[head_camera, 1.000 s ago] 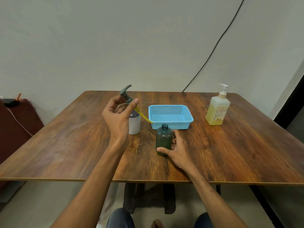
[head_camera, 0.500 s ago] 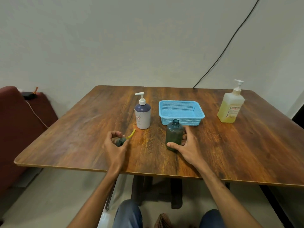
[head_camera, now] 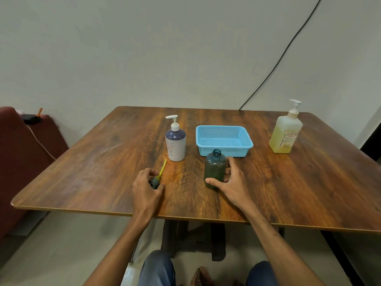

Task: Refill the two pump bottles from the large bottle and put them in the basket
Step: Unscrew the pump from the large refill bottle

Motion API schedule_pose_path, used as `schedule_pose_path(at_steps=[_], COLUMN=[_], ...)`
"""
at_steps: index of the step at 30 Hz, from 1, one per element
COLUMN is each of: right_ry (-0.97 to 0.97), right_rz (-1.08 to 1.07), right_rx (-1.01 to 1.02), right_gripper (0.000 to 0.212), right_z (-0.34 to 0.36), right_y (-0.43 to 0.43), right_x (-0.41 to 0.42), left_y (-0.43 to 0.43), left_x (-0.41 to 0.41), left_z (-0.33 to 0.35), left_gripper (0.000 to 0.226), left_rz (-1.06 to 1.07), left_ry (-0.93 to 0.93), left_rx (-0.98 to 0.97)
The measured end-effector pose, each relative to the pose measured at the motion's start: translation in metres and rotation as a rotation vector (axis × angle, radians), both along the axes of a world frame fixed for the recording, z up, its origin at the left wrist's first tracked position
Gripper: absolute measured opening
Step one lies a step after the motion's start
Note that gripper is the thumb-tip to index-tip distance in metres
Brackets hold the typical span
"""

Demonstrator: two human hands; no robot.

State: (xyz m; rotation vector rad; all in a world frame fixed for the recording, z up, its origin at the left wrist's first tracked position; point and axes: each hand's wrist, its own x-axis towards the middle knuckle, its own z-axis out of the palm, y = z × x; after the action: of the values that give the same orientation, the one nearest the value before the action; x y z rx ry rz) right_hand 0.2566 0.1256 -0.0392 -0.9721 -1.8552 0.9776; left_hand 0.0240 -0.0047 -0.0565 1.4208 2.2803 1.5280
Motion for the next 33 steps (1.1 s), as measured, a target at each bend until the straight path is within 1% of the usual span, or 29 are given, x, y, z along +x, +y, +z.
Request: schedule_pose_path(at_steps=[6,9,13,15,18,23,26,29,31,33], right_ry=[0.014,0.009,-0.008,-0.020,-0.024,0.027,0.088,0.168,0.205,0.221], right_rz=[-0.002,-0.004,0.022,0.027,0.024,-0.020,-0.048,-0.101,-0.166,-0.268], right_rx=[-0.015,-0.023,-0.052,-0.063,-0.044,-0.026,0.008,0.030,0.059,0.104], right_gripper=[0.089,0.093,0.104,0.105,0.099,0.090,0.075,0.059,0.050,0.041], right_z=[-0.005,-0.005,-0.006,-0.004,0.000,0.017,0.034,0.049,0.059,0.066], right_y=[0.000,-0.001,-0.003,-0.004,-0.005,-0.005,-0.004,0.003,0.012,0.026], right_x=[0.000,0.000,0.002,0.004,0.009,0.027,0.038,0.054,0.066,0.080], left_y=[0.001,0.001,0.002,0.003,0.008,0.022,0.041,0.068,0.089,0.110], left_x=[0.001,0.003,0.008,0.012,0.023,0.056,0.083,0.113,0.133,0.153], left_z=[-0.004,-0.004,-0.001,0.004,0.018,0.059,0.082,0.104,0.115,0.125], left_gripper=[0.043,0.052,0.063,0.069,0.070,0.052,0.051,0.044,0.040,0.038], left_rz=[-0.039,-0.064,-0.094,-0.115,-0.142,-0.271,-0.348,-0.424,-0.459,-0.501], left_ry=[0.040,0.040,0.063,0.071,0.084,0.089,0.082,0.040,0.065,0.049], left_rx=[-0.044,-0.070,-0.076,-0.070,-0.012,0.107,0.145,0.161,0.165,0.141])
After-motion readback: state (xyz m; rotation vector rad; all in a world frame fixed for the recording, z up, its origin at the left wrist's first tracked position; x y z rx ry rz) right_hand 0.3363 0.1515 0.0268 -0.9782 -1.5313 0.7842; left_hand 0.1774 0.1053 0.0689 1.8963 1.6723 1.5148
